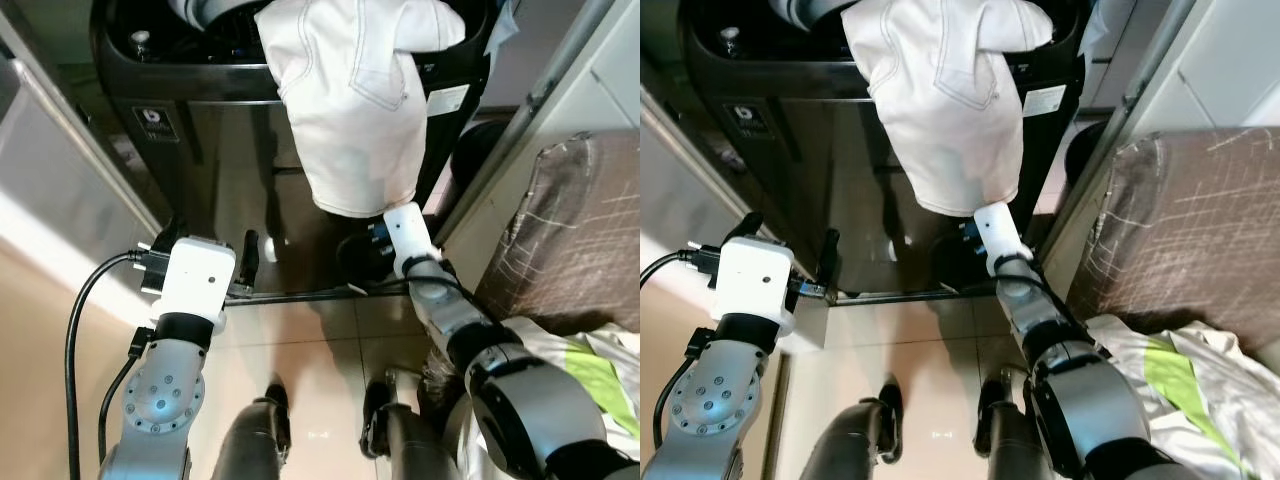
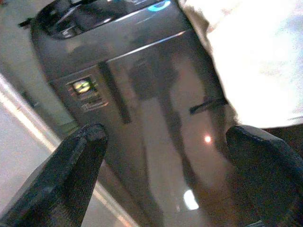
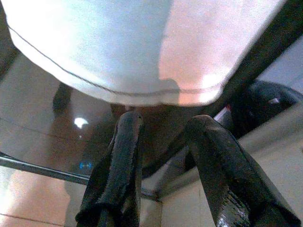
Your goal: Clothes washing
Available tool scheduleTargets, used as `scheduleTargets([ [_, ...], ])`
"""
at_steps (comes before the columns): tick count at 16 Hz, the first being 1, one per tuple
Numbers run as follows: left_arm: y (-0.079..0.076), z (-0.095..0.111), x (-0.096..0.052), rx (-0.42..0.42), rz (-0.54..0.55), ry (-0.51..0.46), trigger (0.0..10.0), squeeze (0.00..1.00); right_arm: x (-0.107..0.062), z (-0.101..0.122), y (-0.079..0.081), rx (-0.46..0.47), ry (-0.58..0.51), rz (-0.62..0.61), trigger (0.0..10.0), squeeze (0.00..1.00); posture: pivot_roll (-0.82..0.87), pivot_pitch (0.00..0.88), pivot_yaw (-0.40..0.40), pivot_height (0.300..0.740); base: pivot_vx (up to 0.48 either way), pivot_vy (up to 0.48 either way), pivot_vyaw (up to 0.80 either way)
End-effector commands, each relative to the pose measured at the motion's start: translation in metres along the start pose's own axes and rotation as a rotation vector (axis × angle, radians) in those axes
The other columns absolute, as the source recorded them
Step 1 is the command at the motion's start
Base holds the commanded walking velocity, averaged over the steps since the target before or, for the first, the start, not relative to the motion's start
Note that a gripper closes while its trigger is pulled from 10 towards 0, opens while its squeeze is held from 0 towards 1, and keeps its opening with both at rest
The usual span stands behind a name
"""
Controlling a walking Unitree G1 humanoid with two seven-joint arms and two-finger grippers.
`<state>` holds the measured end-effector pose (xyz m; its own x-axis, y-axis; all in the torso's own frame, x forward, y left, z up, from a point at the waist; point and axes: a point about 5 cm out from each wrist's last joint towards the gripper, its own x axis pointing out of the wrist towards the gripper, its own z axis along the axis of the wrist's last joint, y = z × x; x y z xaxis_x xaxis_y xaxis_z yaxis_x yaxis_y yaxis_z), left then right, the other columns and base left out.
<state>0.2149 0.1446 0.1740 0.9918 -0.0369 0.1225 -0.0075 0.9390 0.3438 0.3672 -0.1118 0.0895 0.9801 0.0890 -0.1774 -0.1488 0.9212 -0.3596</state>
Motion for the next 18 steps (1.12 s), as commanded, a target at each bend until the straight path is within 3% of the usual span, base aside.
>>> scheduleTargets([
  [1, 0.0, 0.001, -0.004, 0.002, 0.007, 0.006, 10.0, 0.0, 0.001, 0.004, 0.001, 0.003, -0.008, -0.008, 10.0, 0.0, 0.28, 0.323, 0.001, 0.74, 0.0, 0.0, 0.0],
  [4, -0.002, 0.002, -0.003, 0.006, 0.003, 0.001, 10.0, 0.0, 0.011, 0.036, -0.003, 0.135, -0.076, -0.036, 10.0, 0.0, 0.28, 0.312, -0.008, 0.74, 0.0, 0.0, 0.0],
  [5, -0.004, 0.002, 0.0, 0.006, -0.006, -0.006, 10.0, 0.0, 0.015, 0.053, -0.006, 0.281, -0.105, -0.045, 10.0, 0.0, 0.28, 0.304, -0.009, 0.74, 0.0, 0.0, 0.0],
  [7, -0.007, 0.004, 0.004, 0.0, -0.01, -0.019, 10.0, 0.0, 0.019, 0.074, -0.008, 0.378, -0.151, -0.035, 10.0, 0.0, 0.26, 0.28, -0.015, 0.74, 0.0, 0.0, 0.0],
  [8, -0.009, 0.003, 0.009, -0.005, -0.017, -0.027, 10.0, 0.0, 0.022, 0.102, -0.008, 0.409, -0.235, -0.003, 10.0, 0.0, 0.24, 0.262, -0.019, 0.74, 0.0, 0.0, 0.0],
  [10, -0.011, 0.002, 0.013, -0.009, -0.02, -0.029, 10.0, 0.0, 0.023, 0.122, -0.008, 0.399, -0.292, 0.013, 10.0, 0.0, 0.23, 0.25, -0.022, 0.74, 0.0, 0.0, 0.0],
  [12, -0.013, 0.003, 0.022, -0.023, -0.022, -0.049, 10.0, 0.0, 0.022, 0.159, -0.013, 0.417, -0.415, 0.038, 10.0, 0.0, 0.22, 0.223, -0.026, 0.74, 0.0, 0.0, 0.0],
  [13, -0.014, 0.003, 0.03, -0.028, -0.019, -0.062, 10.0, 0.0, 0.018, 0.188, -0.018, 0.41, -0.531, 0.05, 10.0, 0.0, 0.2, 0.194, -0.03, 0.74, 0.0, 0.0, 0.0],
  [18, -0.017, 0.005, 0.046, -0.044, -0.016, -0.105, 10.0, 0.0, 0.0, 0.247, -0.04, 0.339, -0.808, 0.034, 10.0, 0.0, 0.16, 0.139, -0.041, 0.74, 0.0, 0.0, 0.0],
])
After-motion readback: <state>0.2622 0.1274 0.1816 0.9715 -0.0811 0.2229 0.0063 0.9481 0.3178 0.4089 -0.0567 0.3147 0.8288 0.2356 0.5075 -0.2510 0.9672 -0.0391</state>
